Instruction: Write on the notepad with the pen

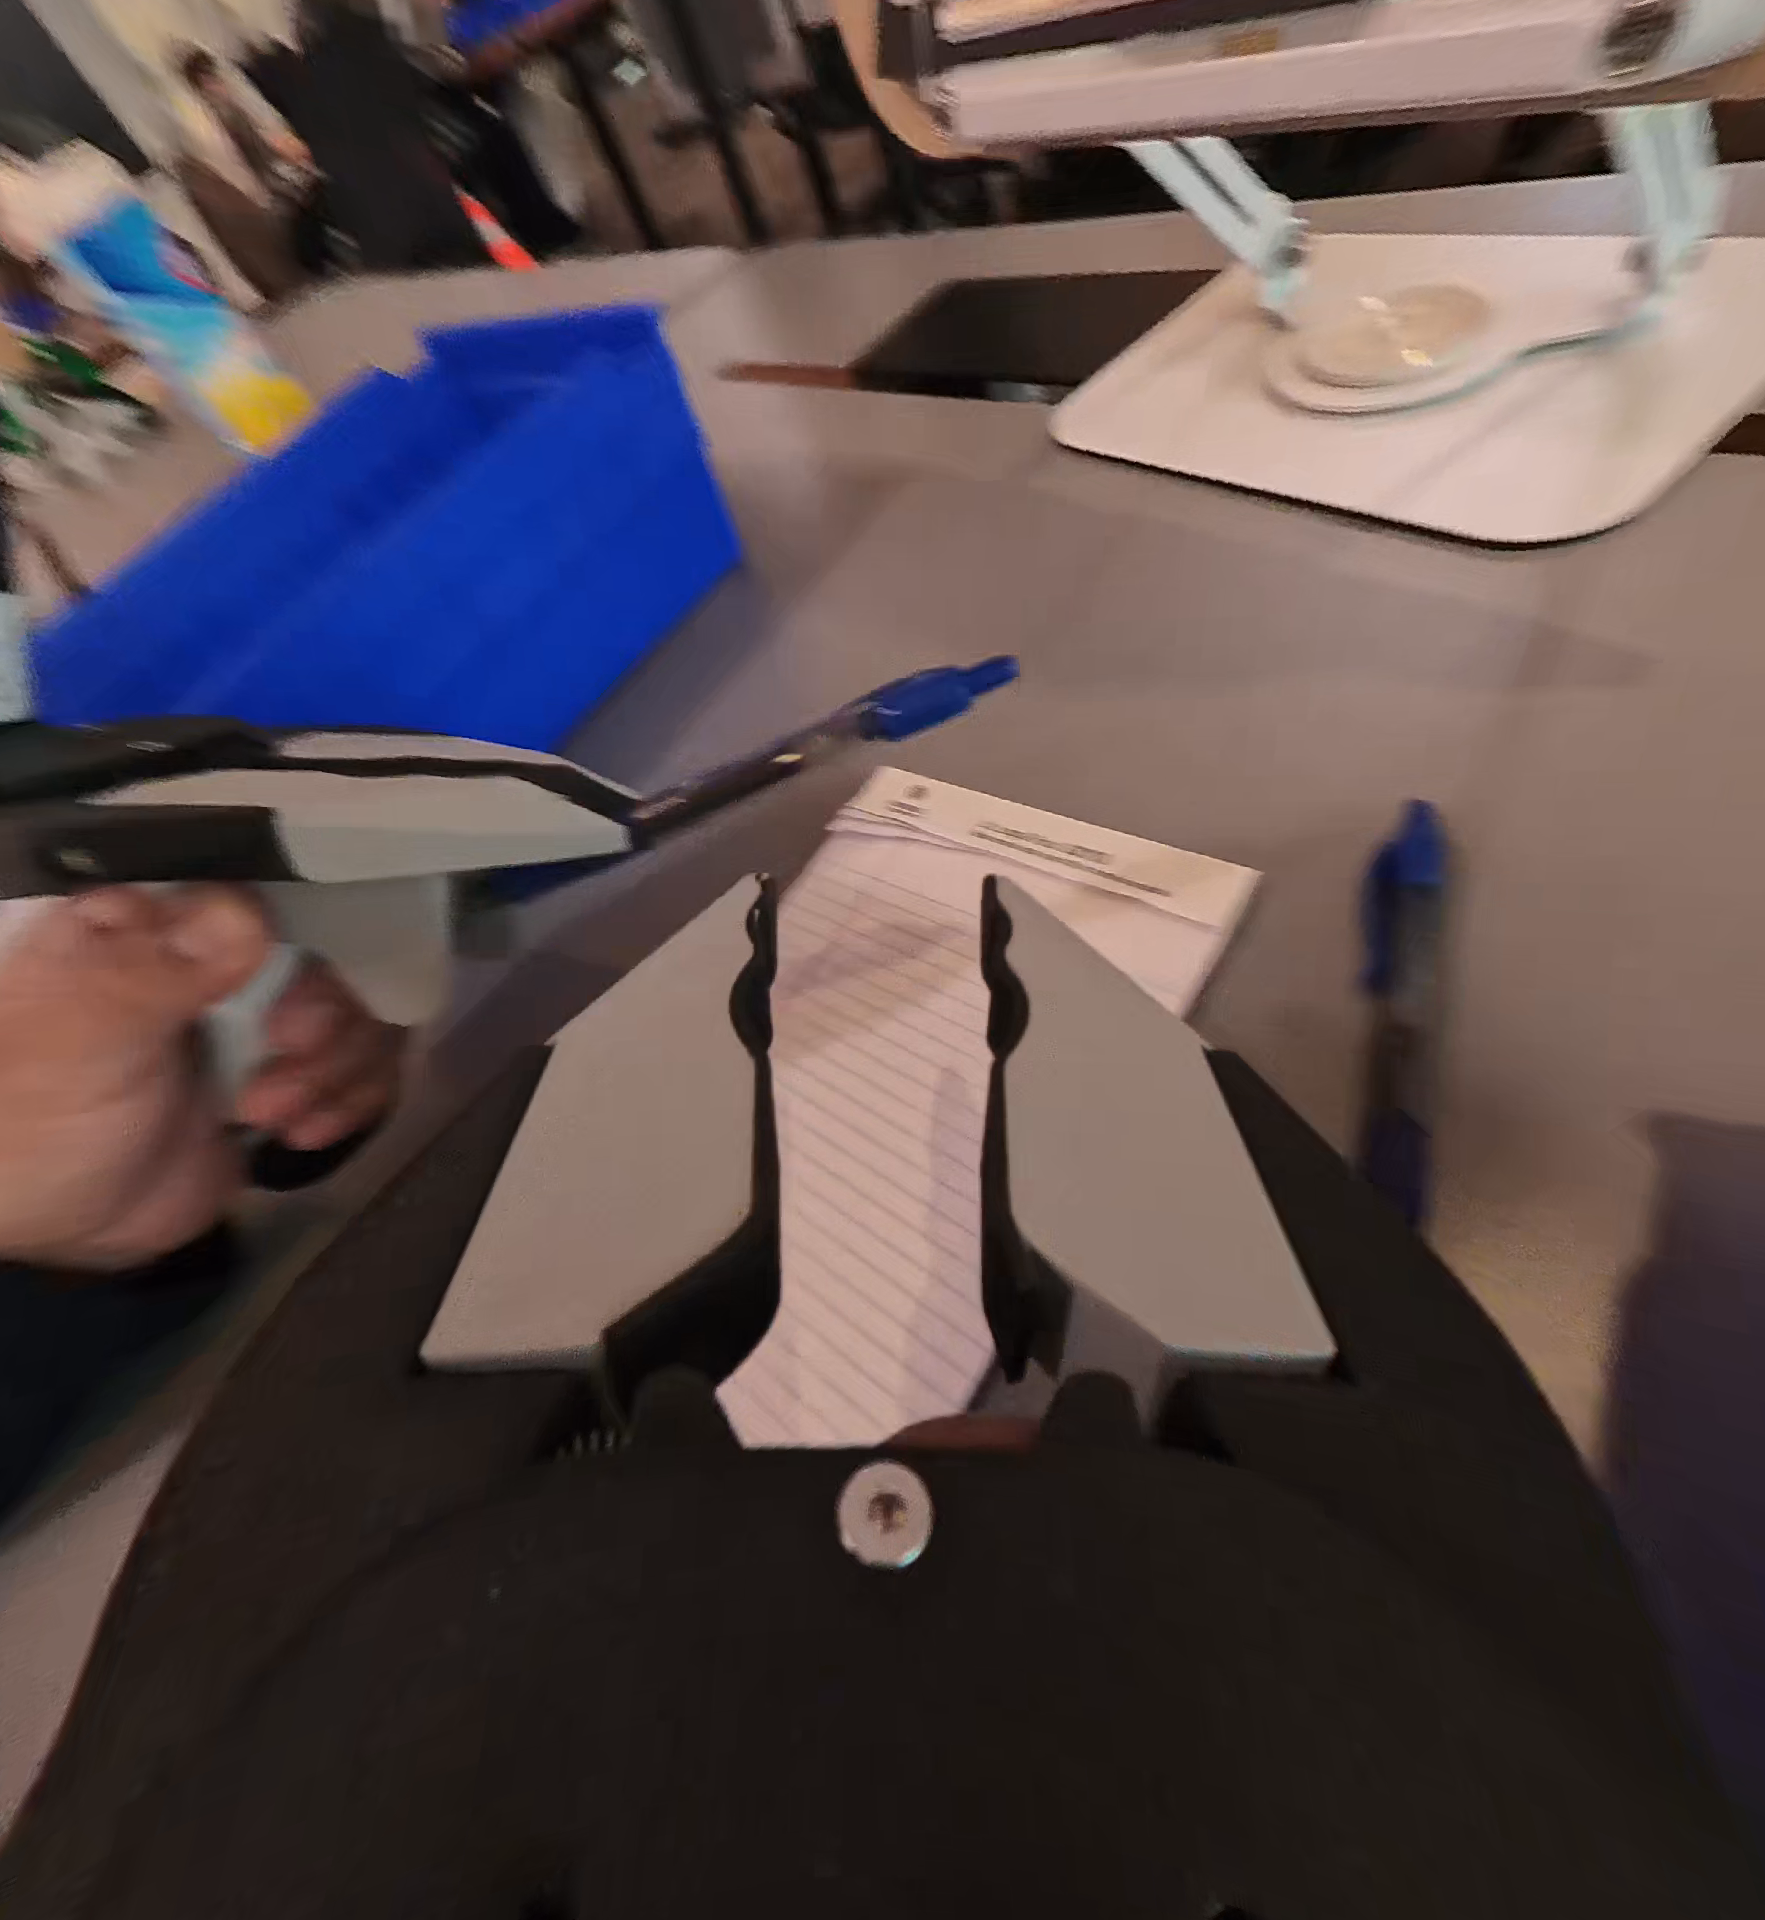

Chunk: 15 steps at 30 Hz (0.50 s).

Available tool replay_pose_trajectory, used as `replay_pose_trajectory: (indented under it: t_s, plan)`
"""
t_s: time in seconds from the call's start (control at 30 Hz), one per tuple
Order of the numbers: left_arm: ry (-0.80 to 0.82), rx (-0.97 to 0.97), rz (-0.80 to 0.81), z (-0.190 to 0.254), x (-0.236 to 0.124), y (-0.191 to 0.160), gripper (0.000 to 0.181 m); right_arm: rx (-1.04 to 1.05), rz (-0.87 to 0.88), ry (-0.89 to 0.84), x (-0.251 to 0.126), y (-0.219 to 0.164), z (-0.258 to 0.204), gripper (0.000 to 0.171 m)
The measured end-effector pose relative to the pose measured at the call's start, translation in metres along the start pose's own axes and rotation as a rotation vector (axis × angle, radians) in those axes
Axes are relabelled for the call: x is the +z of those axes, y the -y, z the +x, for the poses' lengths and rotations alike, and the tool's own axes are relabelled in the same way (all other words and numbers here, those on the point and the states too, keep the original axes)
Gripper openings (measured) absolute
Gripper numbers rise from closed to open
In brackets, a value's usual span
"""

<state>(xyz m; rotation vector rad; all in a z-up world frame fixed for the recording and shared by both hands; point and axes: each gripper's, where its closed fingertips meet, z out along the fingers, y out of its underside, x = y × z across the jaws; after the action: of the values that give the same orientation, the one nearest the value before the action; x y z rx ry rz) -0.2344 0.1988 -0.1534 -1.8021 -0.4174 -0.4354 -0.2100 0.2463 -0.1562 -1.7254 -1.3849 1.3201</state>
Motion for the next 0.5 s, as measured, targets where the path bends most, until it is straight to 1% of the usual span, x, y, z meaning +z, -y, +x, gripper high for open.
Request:
replay_pose_trajectory:
  t_s: [0.1,0.27,0.3,0.33,0.4,0.5]
  plan:
    - [-0.045,0.015,0.009,0.011,0.001,0.001,0.009,0.073,0.014,0.136,0.005,0.0,-0.021,0.041]
    - [-0.098,0.095,-0.042,0.03,0.008,-0.01,0.009,0.134,0.032,0.188,0.007,0.002,-0.026,0.042]
    - [-0.095,0.116,-0.061,0.032,0.011,-0.014,0.009,0.138,0.038,0.188,0.007,0.002,-0.026,0.039]
    - [-0.098,0.135,-0.08,0.034,0.013,-0.018,0.009,0.138,0.042,0.187,0.006,0.003,-0.025,0.032]
    - [-0.105,0.163,-0.109,0.039,0.017,-0.025,0.009,0.131,0.049,0.189,0.004,0.004,-0.025,0.013]
    - [-0.072,0.219,-0.117,0.039,0.019,-0.027,0.008,0.135,0.032,0.184,0.004,0.002,-0.022,0.012]
